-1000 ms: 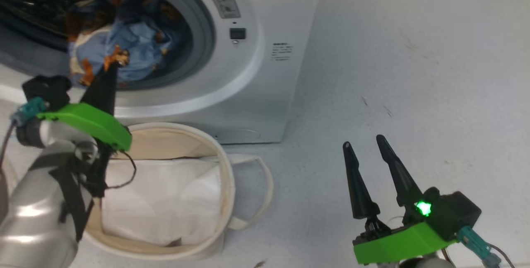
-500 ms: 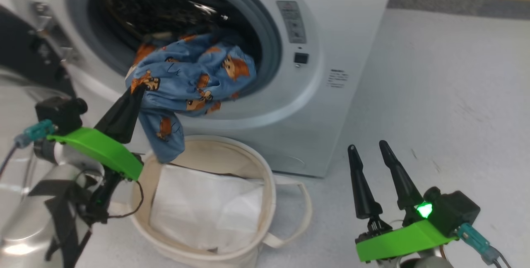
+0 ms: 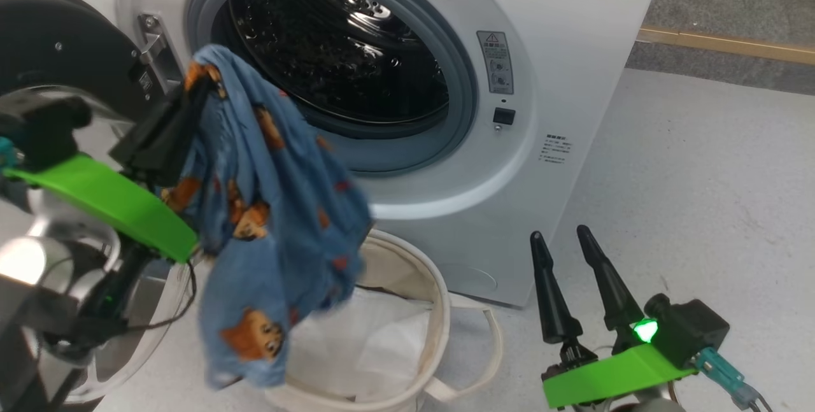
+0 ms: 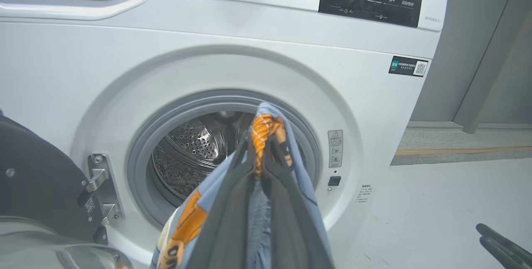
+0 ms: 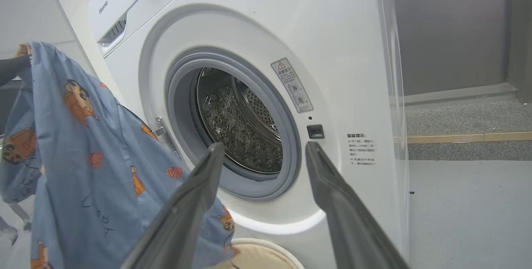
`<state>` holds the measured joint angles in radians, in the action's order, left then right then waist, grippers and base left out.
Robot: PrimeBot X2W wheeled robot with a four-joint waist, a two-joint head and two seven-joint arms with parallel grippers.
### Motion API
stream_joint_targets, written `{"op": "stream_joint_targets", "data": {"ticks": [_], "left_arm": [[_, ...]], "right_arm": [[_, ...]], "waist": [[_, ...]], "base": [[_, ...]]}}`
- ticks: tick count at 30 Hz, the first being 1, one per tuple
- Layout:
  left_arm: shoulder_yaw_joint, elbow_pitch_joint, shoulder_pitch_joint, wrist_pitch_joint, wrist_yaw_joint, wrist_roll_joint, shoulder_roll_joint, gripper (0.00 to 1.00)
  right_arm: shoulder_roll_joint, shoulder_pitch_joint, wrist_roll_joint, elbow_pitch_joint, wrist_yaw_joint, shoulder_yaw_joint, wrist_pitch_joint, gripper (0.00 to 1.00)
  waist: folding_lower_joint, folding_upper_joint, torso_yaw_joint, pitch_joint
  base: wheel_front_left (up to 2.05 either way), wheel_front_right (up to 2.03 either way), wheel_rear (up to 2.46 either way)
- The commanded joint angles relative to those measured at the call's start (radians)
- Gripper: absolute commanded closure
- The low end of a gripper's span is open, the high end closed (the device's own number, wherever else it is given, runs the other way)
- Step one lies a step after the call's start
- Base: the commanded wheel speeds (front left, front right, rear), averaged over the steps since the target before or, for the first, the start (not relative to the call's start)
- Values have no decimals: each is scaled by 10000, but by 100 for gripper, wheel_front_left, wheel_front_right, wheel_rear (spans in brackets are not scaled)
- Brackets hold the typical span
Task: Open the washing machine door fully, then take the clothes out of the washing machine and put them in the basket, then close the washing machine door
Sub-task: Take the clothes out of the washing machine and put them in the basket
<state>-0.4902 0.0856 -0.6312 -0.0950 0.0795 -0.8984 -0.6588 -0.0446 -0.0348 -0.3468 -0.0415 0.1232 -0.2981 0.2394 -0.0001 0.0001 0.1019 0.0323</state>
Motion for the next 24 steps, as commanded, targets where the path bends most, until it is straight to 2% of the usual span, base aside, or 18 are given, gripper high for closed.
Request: {"op": "stream_joint_targets", "data": {"ticks": [1,7,16,21,24], "left_arm": [[740,485,-440,-93,179,-76,-588,100],[690,692,31,-341,405,-243,-718,100],[652,19,701,-136,340,-437,-751,100],[435,-1069,1138,-12,186,-542,-578,100],[279,-2162,1416,218,-108,-682,-317,100]], "right_arm": [[-56,-287,-80,-249,75,-240,123,0],[-56,-316,-50,-186,75,-287,141,0],[-56,-250,77,-240,75,-320,70,0],[-56,-168,191,-384,75,-301,-84,0],[-56,-150,257,-525,75,-294,-129,0]], "waist": [[1,-1,-27,-23],[1,-1,-271,7],[1,-1,-941,155],[1,-1,-1412,269],[1,-1,-1762,407]], "base": [[0,0,0],[0,0,0],[0,0,0],[0,0,0],[0,0,0]]}}
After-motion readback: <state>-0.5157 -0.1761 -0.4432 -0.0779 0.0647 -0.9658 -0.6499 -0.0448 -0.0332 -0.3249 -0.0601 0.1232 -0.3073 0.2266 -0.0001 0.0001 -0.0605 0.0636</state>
